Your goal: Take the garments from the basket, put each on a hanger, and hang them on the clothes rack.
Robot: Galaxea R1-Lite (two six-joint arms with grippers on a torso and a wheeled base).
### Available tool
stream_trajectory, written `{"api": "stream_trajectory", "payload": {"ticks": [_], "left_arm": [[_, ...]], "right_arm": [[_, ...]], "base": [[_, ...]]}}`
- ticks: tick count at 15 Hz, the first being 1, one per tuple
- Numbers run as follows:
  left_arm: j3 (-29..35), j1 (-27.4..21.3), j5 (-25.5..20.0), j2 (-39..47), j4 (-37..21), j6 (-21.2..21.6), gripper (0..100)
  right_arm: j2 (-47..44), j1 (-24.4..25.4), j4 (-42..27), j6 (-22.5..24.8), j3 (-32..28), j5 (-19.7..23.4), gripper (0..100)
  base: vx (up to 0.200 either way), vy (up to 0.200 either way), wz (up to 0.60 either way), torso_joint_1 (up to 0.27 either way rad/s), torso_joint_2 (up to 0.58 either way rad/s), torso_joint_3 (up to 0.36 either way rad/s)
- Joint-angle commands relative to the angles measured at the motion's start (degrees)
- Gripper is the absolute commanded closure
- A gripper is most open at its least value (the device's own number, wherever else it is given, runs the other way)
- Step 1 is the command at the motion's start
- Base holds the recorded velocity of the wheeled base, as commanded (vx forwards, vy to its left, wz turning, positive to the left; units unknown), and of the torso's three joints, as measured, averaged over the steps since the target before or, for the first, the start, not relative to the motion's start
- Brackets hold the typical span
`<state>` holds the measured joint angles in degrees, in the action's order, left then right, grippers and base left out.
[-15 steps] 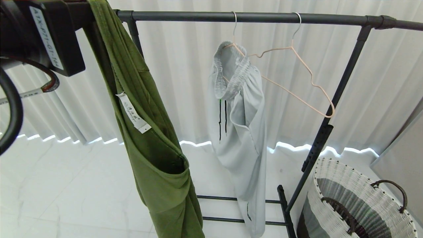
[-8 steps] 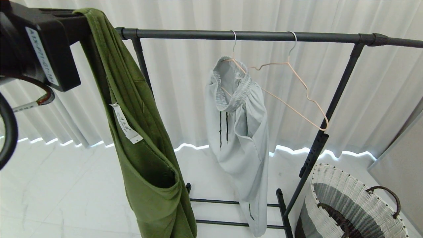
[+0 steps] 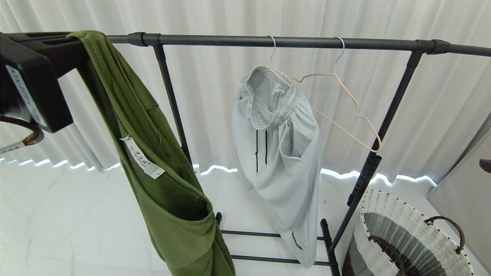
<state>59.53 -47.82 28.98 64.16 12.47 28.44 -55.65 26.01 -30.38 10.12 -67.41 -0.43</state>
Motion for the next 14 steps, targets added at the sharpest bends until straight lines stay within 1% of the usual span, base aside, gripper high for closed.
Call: {"api": "stream_trajectory", "payload": {"ticks": [1, 14], "left_arm": [[-0.38, 0.01, 0.11, -0.26, 0.01, -0.23, 100], [-1.43, 0.01, -0.06, -0.35, 0.01, -0.23, 100]], "right_arm": [[-2.27, -2.64, 1.11, 0.25, -0.09, 0.25, 0], [-3.94, -3.08, 1.73, 0.25, -0.09, 0.16, 0]], "base": [[0.2, 0.0, 0.0, 0.002, 0.0, 0.012], [0.2, 0.0, 0.0, 0.003, 0.0, 0.002]]}}
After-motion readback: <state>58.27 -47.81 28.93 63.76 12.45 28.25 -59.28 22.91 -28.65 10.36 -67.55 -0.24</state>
